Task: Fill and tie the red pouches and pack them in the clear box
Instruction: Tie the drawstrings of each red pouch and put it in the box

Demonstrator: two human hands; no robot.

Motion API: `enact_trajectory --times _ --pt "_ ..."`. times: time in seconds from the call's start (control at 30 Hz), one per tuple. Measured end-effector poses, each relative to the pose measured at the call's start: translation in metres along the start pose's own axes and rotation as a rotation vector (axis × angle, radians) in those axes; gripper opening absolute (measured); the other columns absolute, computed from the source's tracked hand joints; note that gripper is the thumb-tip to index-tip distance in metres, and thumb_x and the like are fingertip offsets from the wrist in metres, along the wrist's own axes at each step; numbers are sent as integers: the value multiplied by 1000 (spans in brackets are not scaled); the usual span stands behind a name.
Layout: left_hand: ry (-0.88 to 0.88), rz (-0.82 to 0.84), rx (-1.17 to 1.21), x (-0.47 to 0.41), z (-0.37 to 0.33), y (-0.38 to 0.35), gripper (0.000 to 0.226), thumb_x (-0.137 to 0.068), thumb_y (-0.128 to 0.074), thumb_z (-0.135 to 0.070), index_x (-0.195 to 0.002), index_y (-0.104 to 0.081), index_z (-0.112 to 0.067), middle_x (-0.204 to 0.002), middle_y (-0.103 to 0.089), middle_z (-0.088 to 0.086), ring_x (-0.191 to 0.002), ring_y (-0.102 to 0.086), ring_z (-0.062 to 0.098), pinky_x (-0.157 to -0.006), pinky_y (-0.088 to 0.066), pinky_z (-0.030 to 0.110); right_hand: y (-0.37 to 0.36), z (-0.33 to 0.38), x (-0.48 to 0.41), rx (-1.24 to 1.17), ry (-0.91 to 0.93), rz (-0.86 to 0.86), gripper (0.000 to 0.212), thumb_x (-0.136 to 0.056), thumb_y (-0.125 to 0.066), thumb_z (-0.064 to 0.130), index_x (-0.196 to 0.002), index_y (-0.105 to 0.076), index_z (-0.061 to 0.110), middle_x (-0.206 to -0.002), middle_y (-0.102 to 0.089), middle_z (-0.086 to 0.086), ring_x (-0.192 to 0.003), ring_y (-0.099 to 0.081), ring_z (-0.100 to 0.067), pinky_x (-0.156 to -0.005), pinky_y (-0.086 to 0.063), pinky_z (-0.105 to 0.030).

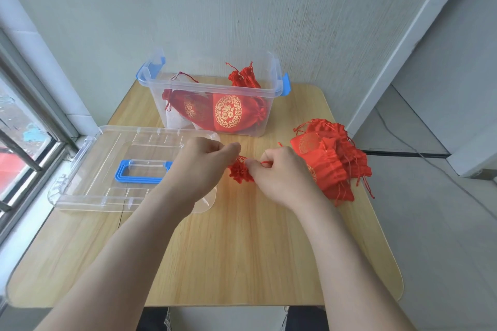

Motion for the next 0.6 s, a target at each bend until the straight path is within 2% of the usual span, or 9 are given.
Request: enact_trajectory --times 0.07,0.13,0.2,0.27,0.37,0.47,0.53,0.6 --pt "-15 -60 32 1 -3 5 58 -96 -70 -40 -84 -58 16 -76 -47 7 -71 -42 20 -64 -36 33 1 1 -1 -3 7 -1 44 -98 -68 40 -66 -47 17 -60 -43 5 -54 -41 -17 -46 -30 -30" --pt "-48 -88 87 1 -7 9 58 -91 -77 -36 -76 -54 15 -72 -51 8 -67 -47 22 -65 -42 33 2 2 0 -6 20 -1 46 -98 -69 40 -65 -45 18 -59 -43 8 -53 -41 -15 -42 -29 -23" --pt "-37 -87 142 1 -6 11 50 -88 -82 -34 -69 -55 3 -69 -61 9 -64 -58 17 -63 -51 32 1 4 0 -13 39 -1 47 -97 -71 40 -64 -45 19 -58 -43 9 -51 -41 -14 -40 -31 -19" --pt "22 -7 225 2 -3 4 41 -90 -81 -34 -71 -57 -7 -77 -75 3 -65 -65 12 -61 -55 28 0 5 1 -4 46 2 46 -96 -72 41 -64 -46 19 -59 -46 10 -53 -44 -13 -42 -31 -20" --pt "88 116 342 5 -1 -10 37 -99 -72 -39 -80 -53 -14 -96 -82 7 -65 -63 14 -61 -55 29 -1 2 0 -3 31 7 39 -94 -73 42 -68 -54 19 -65 -54 10 -61 -52 -14 -50 -34 -26" --pt "129 141 336 5 4 -12 35 -104 -63 -45 -92 -56 -13 -92 -81 7 -60 -58 13 -59 -56 29 5 2 1 13 20 -30 21 -92 -74 45 -88 -70 25 -82 -64 13 -79 -62 -13 -59 -39 -28" --pt "146 152 337 4 8 -14 36 -105 -59 -46 -94 -58 -12 -84 -77 5 -57 -55 14 -59 -54 30 10 5 2 28 43 -74 17 -94 -73 43 -106 -73 31 -98 -68 14 -91 -62 -13 -70 -40 -27" --pt "146 172 336 3 10 -17 36 -108 -55 -44 -92 -58 -11 -77 -69 4 -56 -51 15 -60 -51 32 12 8 1 -36 62 -84 16 -96 -71 39 -110 -76 33 -98 -71 12 -87 -62 -10 -69 -41 -26"
Point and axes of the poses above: each hand's wrist, its own x-axis away from the middle knuckle, its own y-axis out of the back of the hand, z = x × y, the point moved 10 cm from there along -x, towards the middle knuckle
